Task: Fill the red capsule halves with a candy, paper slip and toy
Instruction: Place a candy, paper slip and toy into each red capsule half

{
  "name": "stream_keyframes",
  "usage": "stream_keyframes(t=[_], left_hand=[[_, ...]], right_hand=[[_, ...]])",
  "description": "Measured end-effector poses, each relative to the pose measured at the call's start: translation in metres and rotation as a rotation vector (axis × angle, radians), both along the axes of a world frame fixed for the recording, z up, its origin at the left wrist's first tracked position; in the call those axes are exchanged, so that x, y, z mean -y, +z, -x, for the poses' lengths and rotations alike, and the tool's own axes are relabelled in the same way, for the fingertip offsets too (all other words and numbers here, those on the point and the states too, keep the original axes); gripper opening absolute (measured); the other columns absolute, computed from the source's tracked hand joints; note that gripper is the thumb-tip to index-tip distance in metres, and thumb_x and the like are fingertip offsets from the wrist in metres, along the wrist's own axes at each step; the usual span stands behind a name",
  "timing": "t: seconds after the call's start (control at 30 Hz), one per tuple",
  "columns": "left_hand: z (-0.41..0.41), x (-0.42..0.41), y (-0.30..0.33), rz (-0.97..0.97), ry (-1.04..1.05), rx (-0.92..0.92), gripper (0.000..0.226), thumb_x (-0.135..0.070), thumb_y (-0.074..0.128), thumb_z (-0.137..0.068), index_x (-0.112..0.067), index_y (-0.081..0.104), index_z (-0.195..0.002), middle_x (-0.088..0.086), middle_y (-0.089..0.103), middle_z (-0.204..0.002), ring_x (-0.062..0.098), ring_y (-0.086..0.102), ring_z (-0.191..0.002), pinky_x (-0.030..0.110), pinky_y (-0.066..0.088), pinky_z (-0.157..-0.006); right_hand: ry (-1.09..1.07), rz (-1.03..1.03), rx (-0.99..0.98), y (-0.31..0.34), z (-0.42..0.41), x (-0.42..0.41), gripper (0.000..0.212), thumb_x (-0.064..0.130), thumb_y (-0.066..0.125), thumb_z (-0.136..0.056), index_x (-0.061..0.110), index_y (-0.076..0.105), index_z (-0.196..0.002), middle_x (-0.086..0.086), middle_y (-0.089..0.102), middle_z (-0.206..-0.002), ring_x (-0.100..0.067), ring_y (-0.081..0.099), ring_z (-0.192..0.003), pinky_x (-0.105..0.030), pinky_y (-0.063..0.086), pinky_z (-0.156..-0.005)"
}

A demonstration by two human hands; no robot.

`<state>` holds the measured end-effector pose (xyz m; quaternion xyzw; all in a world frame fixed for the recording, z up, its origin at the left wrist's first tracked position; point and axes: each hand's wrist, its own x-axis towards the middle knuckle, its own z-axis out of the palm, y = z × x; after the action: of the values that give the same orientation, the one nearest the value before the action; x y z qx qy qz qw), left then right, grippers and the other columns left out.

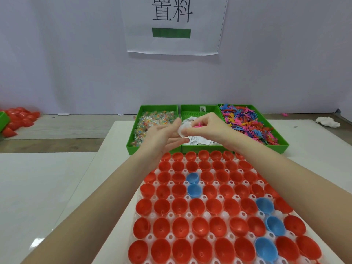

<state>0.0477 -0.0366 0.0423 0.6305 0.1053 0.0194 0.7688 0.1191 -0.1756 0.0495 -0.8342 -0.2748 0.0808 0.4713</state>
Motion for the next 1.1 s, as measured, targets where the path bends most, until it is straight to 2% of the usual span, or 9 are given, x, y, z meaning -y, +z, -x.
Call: stream_keyframes(t=[0.1, 0.23, 0.33, 0.43, 0.5, 0.63, 0.8, 0.93, 1.1], left_hand=[[0.004, 0.000, 0.000, -0.113, 0.046, 0.050, 0.029, -0.009, 0.063, -0.085, 0.005, 0.060, -0.110, 0.017, 0.068, -0.099, 0.014, 0.071, -0.073, 0.016, 0.055, -0.067], [0.009, -0.002, 0.004, -0.034, 0.072, 0.052, 0.008, -0.002, 0.058, -0.088, 0.002, 0.062, -0.093, 0.016, 0.069, -0.087, 0.014, 0.070, -0.065, 0.015, 0.055, -0.062], [0.013, -0.004, 0.004, -0.006, 0.081, 0.060, 0.004, -0.002, 0.058, -0.088, 0.000, 0.061, -0.088, 0.012, 0.068, -0.081, 0.014, 0.070, -0.063, 0.014, 0.054, -0.058], [0.016, -0.004, 0.003, -0.030, 0.071, 0.070, 0.007, -0.004, 0.059, -0.088, 0.001, 0.061, -0.093, 0.011, 0.068, -0.081, 0.014, 0.070, -0.064, 0.015, 0.054, -0.060], [0.018, -0.004, 0.002, -0.035, 0.068, 0.076, 0.011, -0.004, 0.059, -0.088, 0.002, 0.061, -0.096, 0.011, 0.068, -0.082, 0.014, 0.070, -0.065, 0.016, 0.055, -0.062], [0.022, -0.008, 0.002, -0.002, 0.097, 0.069, 0.003, -0.004, 0.060, -0.087, -0.003, 0.063, -0.087, 0.010, 0.069, -0.081, 0.016, 0.070, -0.064, 0.019, 0.057, -0.064], [0.028, -0.016, 0.004, 0.042, 0.145, 0.063, 0.004, -0.003, 0.063, -0.085, -0.006, 0.063, -0.086, 0.011, 0.071, -0.079, 0.017, 0.070, -0.064, 0.018, 0.056, -0.061], [0.032, -0.020, 0.004, 0.015, 0.149, 0.088, 0.006, -0.001, 0.062, -0.085, -0.007, 0.063, -0.082, 0.010, 0.071, -0.073, 0.016, 0.070, -0.061, 0.016, 0.054, -0.056], [0.034, -0.023, 0.002, -0.098, 0.115, 0.128, 0.004, -0.004, 0.065, -0.082, -0.008, 0.066, -0.080, 0.009, 0.070, -0.070, 0.016, 0.069, -0.059, 0.015, 0.052, -0.053]], right_hand=[[-0.026, 0.004, 0.065, -0.002, 0.004, -0.001, 0.028, 0.031, 0.073, -0.077, 0.004, 0.069, -0.069, 0.008, 0.031, -0.044, -0.003, 0.029, -0.039, -0.011, 0.027, -0.041], [-0.089, -0.093, 0.027, -0.001, 0.007, -0.001, 0.027, 0.037, 0.055, -0.090, 0.014, 0.070, -0.089, 0.007, 0.031, -0.051, -0.002, 0.033, -0.039, -0.014, 0.030, -0.049], [-0.083, -0.352, -0.305, 0.004, 0.008, -0.002, 0.038, 0.017, 0.036, -0.098, -0.009, 0.052, -0.122, 0.002, 0.030, -0.060, -0.006, 0.027, -0.048, -0.016, 0.030, -0.044], [-0.067, -0.314, -0.249, 0.005, 0.014, -0.003, 0.036, 0.006, 0.044, -0.095, -0.008, 0.047, -0.128, 0.000, 0.041, -0.067, -0.008, 0.035, -0.052, -0.012, 0.040, -0.050], [-0.054, -0.330, -0.121, 0.008, 0.020, -0.004, 0.034, 0.001, 0.057, -0.088, 0.005, 0.056, -0.121, 0.004, 0.055, -0.070, -0.001, 0.050, -0.055, -0.008, 0.045, -0.060], [-0.036, -0.437, -0.078, 0.011, 0.026, -0.005, 0.024, -0.010, 0.070, -0.070, 0.006, 0.067, -0.088, 0.010, 0.068, -0.061, 0.001, 0.063, -0.062, -0.011, 0.048, -0.061], [0.018, -0.369, -0.011, 0.012, 0.034, -0.010, 0.027, -0.004, 0.068, -0.076, 0.014, 0.068, -0.096, 0.017, 0.069, -0.069, 0.006, 0.065, -0.070, -0.008, 0.049, -0.068], [0.015, -0.209, 0.073, 0.018, 0.038, -0.015, 0.036, 0.003, 0.077, -0.068, 0.010, 0.069, -0.103, 0.014, 0.066, -0.074, 0.008, 0.063, -0.065, -0.007, 0.050, -0.067], [-0.007, 0.050, 0.262, 0.028, 0.047, -0.025, 0.029, 0.015, 0.088, -0.054, 0.023, 0.065, -0.069, 0.008, 0.066, -0.068, 0.000, 0.059, -0.058, -0.011, 0.050, -0.059]])
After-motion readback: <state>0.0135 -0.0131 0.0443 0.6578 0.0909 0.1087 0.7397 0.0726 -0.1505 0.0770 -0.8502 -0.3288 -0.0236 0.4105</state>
